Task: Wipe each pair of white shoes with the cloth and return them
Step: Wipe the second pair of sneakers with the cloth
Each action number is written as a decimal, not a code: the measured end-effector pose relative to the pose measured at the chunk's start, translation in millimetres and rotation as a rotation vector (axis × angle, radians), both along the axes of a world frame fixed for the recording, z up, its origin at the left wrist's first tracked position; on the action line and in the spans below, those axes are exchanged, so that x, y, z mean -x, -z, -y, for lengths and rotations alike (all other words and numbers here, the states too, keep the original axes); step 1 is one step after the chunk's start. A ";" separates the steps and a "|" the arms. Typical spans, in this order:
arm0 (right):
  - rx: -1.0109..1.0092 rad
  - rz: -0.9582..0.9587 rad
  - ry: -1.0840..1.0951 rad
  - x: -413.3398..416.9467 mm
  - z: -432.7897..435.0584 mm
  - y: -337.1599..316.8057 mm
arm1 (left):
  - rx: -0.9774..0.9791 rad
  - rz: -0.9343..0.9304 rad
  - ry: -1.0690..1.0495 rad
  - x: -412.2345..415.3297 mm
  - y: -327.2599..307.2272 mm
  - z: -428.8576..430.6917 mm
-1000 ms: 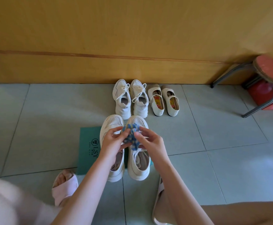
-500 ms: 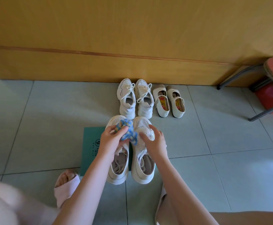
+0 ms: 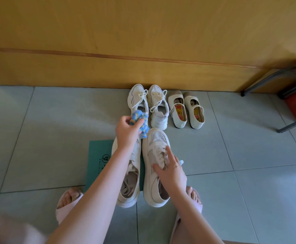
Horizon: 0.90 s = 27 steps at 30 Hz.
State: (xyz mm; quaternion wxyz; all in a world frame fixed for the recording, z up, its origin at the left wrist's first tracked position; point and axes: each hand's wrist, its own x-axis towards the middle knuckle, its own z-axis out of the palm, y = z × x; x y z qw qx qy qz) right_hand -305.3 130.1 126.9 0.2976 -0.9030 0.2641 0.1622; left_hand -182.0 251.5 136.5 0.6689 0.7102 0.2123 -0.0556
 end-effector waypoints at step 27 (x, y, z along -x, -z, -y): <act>-0.266 0.134 0.162 11.9 22.6 16.6 | -0.442 0.228 0.457 -11.4 37.9 41.4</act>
